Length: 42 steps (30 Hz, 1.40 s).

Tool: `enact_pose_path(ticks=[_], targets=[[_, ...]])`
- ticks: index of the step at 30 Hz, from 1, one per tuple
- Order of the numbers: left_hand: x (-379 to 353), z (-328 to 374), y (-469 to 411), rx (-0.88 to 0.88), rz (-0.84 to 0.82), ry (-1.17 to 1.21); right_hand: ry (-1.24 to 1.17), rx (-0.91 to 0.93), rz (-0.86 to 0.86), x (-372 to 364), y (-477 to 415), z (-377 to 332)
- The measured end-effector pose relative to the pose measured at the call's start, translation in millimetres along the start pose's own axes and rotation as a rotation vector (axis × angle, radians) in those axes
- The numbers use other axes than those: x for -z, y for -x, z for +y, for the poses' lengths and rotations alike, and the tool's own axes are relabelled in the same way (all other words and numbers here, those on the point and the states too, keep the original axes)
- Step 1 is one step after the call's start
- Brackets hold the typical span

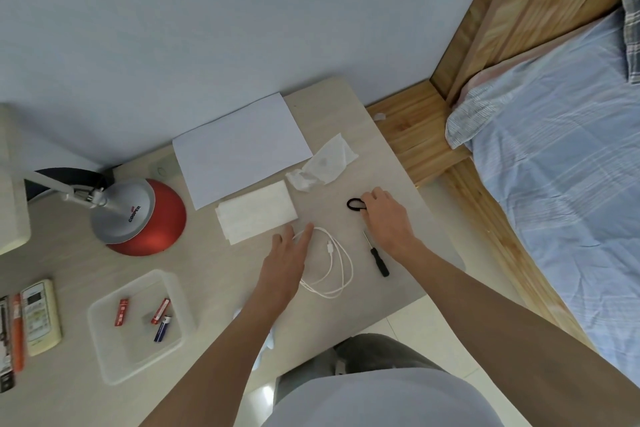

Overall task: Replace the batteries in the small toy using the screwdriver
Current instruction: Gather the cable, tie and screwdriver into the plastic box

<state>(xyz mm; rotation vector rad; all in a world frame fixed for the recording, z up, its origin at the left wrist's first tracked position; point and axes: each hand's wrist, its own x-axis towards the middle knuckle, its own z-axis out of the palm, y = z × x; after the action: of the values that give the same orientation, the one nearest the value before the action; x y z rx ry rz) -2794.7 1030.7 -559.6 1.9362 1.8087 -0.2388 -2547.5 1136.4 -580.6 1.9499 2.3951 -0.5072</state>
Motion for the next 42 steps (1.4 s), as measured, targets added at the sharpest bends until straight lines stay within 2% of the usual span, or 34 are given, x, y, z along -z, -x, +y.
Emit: enact_pose_path(ticks=[5, 10, 19, 29, 42], targets=[[-1.8, -0.8, -3.2, 0.036, 0.02, 0.04, 0.019, -0.009, -0.016, -2.6, -1.9, -3.8], [4.7, -2.6, -2.2, 0.07, 0.047, 0.185, 0.002, -0.012, -0.024, 2.2, -0.6, -5.9], [32.1, -3.8, 14.1, 0.044, 0.142, 0.387, -0.102, -0.017, 0.037, 18.7, 16.8, -16.2], [68.8, -15.6, 43.8, 0.077, 0.227, 0.438, -0.18, 0.023, 0.107, 59.0, 38.0, -43.9], [113.9, -75.6, 125.9, 0.219, 0.419, 0.464, -0.237, 0.247, 0.17, 106.2, 65.7, -134.7]])
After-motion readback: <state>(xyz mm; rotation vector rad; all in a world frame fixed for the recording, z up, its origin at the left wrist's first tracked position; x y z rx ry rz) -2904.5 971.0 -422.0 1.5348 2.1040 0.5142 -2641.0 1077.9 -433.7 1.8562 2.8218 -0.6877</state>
